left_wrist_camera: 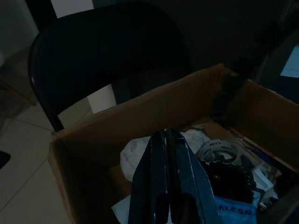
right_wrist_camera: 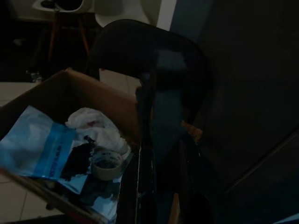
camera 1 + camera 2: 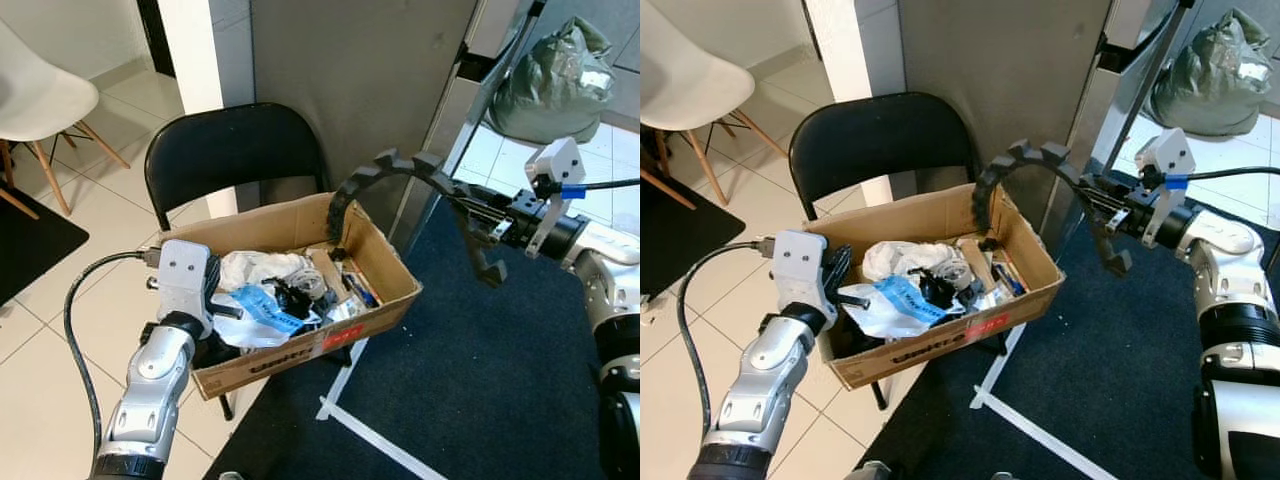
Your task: Picking trash to rubbish bin
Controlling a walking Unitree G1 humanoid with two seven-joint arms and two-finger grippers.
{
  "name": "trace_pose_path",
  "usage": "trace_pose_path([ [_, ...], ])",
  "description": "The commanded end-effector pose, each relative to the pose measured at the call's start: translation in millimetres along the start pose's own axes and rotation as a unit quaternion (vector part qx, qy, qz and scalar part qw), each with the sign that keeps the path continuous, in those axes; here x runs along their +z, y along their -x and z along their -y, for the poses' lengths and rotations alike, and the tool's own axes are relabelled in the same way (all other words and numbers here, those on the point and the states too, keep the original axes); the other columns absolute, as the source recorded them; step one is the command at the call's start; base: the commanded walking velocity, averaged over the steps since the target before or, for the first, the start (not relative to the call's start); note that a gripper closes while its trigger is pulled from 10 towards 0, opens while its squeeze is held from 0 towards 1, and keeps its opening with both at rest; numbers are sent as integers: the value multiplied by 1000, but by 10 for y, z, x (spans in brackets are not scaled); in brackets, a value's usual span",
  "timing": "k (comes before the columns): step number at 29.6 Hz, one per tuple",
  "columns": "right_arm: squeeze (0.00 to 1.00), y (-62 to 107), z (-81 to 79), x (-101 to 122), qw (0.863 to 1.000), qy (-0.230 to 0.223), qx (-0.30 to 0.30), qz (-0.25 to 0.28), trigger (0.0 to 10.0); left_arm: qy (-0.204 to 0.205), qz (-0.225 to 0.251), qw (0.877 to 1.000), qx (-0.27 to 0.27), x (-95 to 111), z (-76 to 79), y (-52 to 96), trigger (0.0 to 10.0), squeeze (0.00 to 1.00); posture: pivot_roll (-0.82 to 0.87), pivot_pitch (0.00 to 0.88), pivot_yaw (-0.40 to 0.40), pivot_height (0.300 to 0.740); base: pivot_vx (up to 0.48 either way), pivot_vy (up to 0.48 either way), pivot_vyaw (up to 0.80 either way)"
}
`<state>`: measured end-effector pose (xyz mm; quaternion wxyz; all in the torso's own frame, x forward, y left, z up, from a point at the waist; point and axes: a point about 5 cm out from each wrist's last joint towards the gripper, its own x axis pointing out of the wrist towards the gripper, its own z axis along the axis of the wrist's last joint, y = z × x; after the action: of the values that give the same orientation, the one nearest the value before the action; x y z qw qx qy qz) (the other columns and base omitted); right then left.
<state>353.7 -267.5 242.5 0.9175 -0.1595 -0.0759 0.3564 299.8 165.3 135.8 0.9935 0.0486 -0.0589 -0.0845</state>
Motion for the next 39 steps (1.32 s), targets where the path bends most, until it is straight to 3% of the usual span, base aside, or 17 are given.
trace_pose_path([
  [1, 0, -13, -32, -34, 1000, 8, 13, -12, 10000, 3, 12, 999, -30, 28, 44, 38, 10000, 0, 43, 126, -17, 740, 0, 0, 0],
  [2, 0, -67, -95, -69, 1000, 9, 26, -14, 10000, 21, 13, 997, -69, 34, 123, 60, 10000, 0, 42, 128, -16, 740, 0, 0, 0],
  [6, 0, -98, -132, -88, 999, 6, 33, -12, 10000, 21, 12, 995, -99, 32, 178, 83, 10000, 0, 43, 129, -16, 740, 0, 0, 0],
  [8, 0, -190, -234, -132, 999, -5, 49, -5, 10000, 18, 7, 992, -124, 26, 222, 118, 10000, 0, 47, 135, -16, 740, 0, 0, 0],
  [14, 0, -452, -520, -202, 993, 10, 113, -20, 10000, 11, 3, 993, -119, 11, 193, 152, 10000, 0, 50, 142, -24, 740, 0, 0, 0],
  [20, 0, -632, -632, -152, 991, 8, 132, -15, 10000, 12, 4, 993, -115, 15, 180, 161, 10000, 0, 49, 147, -35, 740, 0, 0, 0],
  [26, 0, -880, -919, -176, 989, -7, 144, 5, 10000, 13, 6, 994, -107, 24, 183, 173, 10000, 0, 49, 154, -42, 740, 0, 0, 0],
  [39, 0, -1237, -1287, -265, 994, -87, 59, 34, 10000, 11, 9, 997, -80, 27, 127, 166, 10000, 0, 45, 170, -54, 740, 0, 0, 0],
])
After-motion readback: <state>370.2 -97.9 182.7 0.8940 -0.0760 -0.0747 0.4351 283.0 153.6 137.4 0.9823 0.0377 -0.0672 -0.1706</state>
